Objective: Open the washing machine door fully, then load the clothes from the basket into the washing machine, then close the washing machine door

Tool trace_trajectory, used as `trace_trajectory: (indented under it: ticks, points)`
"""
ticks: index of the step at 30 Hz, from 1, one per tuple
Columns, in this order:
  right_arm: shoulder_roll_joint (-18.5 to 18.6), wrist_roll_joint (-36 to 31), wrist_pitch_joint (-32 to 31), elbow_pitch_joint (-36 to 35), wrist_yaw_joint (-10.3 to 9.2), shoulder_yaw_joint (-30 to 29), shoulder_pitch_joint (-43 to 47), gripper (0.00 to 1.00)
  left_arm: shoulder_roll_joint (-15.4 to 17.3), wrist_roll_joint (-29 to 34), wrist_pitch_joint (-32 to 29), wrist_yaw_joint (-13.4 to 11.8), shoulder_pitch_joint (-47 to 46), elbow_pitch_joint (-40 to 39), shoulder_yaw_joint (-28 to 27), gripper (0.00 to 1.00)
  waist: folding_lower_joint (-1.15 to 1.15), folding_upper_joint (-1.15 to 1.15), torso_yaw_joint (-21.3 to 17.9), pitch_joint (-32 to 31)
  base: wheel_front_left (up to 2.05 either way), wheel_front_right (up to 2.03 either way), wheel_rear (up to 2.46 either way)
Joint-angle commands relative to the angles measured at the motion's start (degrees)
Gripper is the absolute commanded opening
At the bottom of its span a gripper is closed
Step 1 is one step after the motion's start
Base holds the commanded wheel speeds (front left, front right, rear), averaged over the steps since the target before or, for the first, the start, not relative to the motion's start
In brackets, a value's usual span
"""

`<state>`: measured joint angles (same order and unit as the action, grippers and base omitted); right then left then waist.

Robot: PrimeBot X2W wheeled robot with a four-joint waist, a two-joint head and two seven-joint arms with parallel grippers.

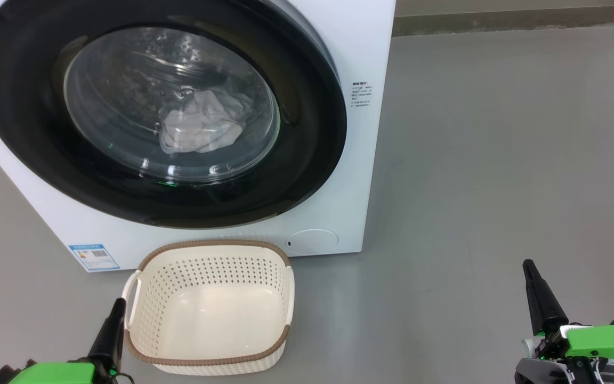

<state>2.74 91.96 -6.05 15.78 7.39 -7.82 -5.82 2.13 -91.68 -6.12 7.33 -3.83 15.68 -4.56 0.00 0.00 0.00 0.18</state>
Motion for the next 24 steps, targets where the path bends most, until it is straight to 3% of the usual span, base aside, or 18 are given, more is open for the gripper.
trace_trajectory:
  ticks: [1, 24]
  points:
    - [0.14, 0.15, -0.49, -1.76, 0.1, 1.23, -0.37, 0.0, 0.75, -0.49, -0.36, 0.15, -2.35, -1.65, -1.95, 0.0, 0.0, 0.0, 0.0, 0.0, 0.0, 0.0, 0.0]
    - [0.14, 0.15, -0.49, -1.76, 0.1, 1.23, -0.37, 0.0, 0.75, -0.49, -0.36, 0.15, -2.35, -1.65, -1.95, 0.0, 0.0, 0.0, 0.0, 0.0, 0.0, 0.0, 0.0]
